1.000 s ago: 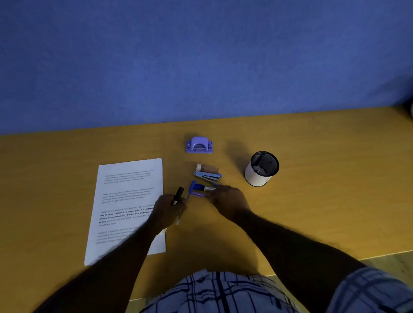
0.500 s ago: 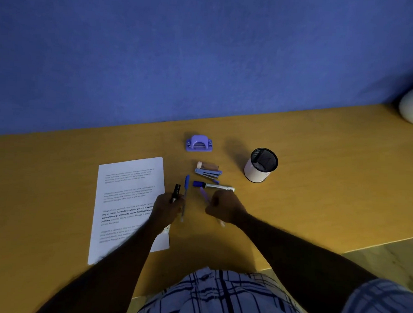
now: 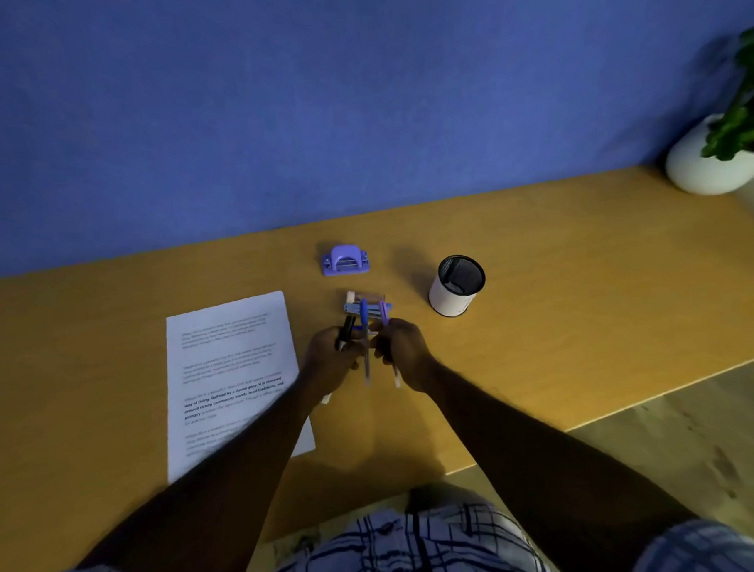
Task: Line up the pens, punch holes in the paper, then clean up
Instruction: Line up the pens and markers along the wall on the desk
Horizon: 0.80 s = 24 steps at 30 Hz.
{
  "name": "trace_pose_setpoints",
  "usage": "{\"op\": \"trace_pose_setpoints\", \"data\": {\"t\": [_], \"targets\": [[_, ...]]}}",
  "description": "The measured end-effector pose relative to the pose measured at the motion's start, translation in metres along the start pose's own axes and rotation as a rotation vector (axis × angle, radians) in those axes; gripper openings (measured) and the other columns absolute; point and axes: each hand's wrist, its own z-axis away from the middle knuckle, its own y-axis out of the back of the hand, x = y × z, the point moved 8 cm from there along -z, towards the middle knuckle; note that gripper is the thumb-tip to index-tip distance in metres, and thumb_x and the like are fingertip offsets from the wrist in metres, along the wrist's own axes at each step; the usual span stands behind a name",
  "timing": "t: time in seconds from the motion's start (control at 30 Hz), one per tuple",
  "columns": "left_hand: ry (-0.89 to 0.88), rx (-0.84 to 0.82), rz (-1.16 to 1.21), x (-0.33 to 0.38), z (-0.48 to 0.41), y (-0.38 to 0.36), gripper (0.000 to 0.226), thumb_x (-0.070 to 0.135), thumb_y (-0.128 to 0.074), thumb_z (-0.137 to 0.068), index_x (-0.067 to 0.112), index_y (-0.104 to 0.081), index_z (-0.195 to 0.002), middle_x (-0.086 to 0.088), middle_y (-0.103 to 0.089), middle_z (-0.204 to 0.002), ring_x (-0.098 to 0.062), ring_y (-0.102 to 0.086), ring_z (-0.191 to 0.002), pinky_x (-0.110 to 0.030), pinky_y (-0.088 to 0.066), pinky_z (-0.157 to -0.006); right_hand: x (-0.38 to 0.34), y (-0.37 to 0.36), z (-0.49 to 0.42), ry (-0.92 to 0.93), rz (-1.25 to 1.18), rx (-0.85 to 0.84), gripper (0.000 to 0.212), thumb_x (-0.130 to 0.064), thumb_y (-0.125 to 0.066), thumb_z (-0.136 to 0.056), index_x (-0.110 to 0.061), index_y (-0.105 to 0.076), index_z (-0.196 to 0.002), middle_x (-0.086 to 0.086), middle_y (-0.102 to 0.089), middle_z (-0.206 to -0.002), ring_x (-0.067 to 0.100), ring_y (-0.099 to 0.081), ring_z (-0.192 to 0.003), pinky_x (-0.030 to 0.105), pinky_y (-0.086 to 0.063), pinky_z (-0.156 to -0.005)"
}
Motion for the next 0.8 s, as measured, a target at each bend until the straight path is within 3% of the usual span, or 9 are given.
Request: {"op": "trace_pose_setpoints", "data": {"t": [0.17, 0.4, 0.5, 0.6, 0.67, 0.8], "targets": [[-0.059, 0.004, 0.003, 0.022, -0.017, -0.019, 0.018, 0.01, -0.067, -0.088, 0.008, -0.067, -0.106, -0.001, -0.071, -0.087, -0.002, -0.066, -0.062, -0.013, -0.049, -0.052, -0.012, 0.009, -0.016, 0.015, 0.007, -0.048, 0.018, -0.018, -0.054, -0.093, -0.007, -0.061, -0.082, 0.002, -0.052, -0.061, 0.012, -0.039, -0.05, 0.024, -0.029, -0.045], [-0.022, 0.114, 0.13, 0.042, -0.044, -0.036, 0.008, 0.015, -0.064, -0.092, 0.017, -0.065, -0.099, -0.001, -0.072, -0.088, -0.003, -0.068, -0.067, -0.015, -0.049, -0.053, -0.046, 0.033, -0.052, 0.052, -0.032, -0.102, 0.025, -0.01, -0.049, -0.099, -0.009, -0.056, -0.076, 0.005, -0.056, -0.061, 0.007, -0.051, -0.043, 0.013, -0.038, -0.04], [0.043, 0.202, 0.201, 0.041, -0.05, -0.037, 0.02, 0.023, -0.06, -0.095, 0.006, -0.062, -0.105, -0.004, -0.071, -0.083, -0.003, -0.065, -0.058, -0.013, -0.044, -0.046, -0.068, 0.038, -0.063, 0.057, -0.08, -0.149, 0.025, -0.006, -0.042, -0.1, -0.006, -0.053, -0.079, 0.009, -0.058, -0.059, 0.012, -0.055, -0.045, 0.019, -0.043, -0.046], [0.063, 0.229, 0.202, 0.044, -0.056, -0.038, 0.021, 0.026, -0.056, -0.096, 0.007, -0.062, -0.104, -0.01, -0.073, -0.088, -0.014, -0.069, -0.063, -0.015, -0.045, -0.046, -0.088, 0.042, -0.075, 0.067, -0.101, -0.169, 0.018, -0.004, -0.039, -0.099, -0.005, -0.053, -0.086, 0.012, -0.055, -0.061, 0.021, -0.053, -0.049, 0.029, -0.043, -0.051], [0.056, 0.245, 0.206, 0.046, -0.059, -0.038, 0.021, 0.026, -0.056, -0.097, 0.007, -0.062, -0.103, -0.012, -0.072, -0.087, -0.011, -0.067, -0.06, -0.014, -0.045, -0.046, -0.101, 0.047, -0.088, 0.091, -0.082, -0.155, 0.017, -0.001, -0.039, -0.096, -0.005, -0.054, -0.091, 0.009, -0.051, -0.061, 0.021, -0.048, -0.05, 0.03, -0.038, -0.049], [0.051, 0.241, 0.249, 0.048, -0.069, -0.035, 0.021, 0.022, -0.054, -0.098, 0.002, -0.059, -0.104, -0.005, -0.068, -0.078, -0.003, -0.065, -0.055, -0.014, -0.045, -0.044, -0.128, 0.057, -0.114, 0.149, -0.039, -0.104, 0.017, -0.009, -0.05, -0.097, -0.01, -0.052, -0.08, 0.006, -0.049, -0.06, 0.015, -0.042, -0.047, 0.027, -0.033, -0.047]]}}
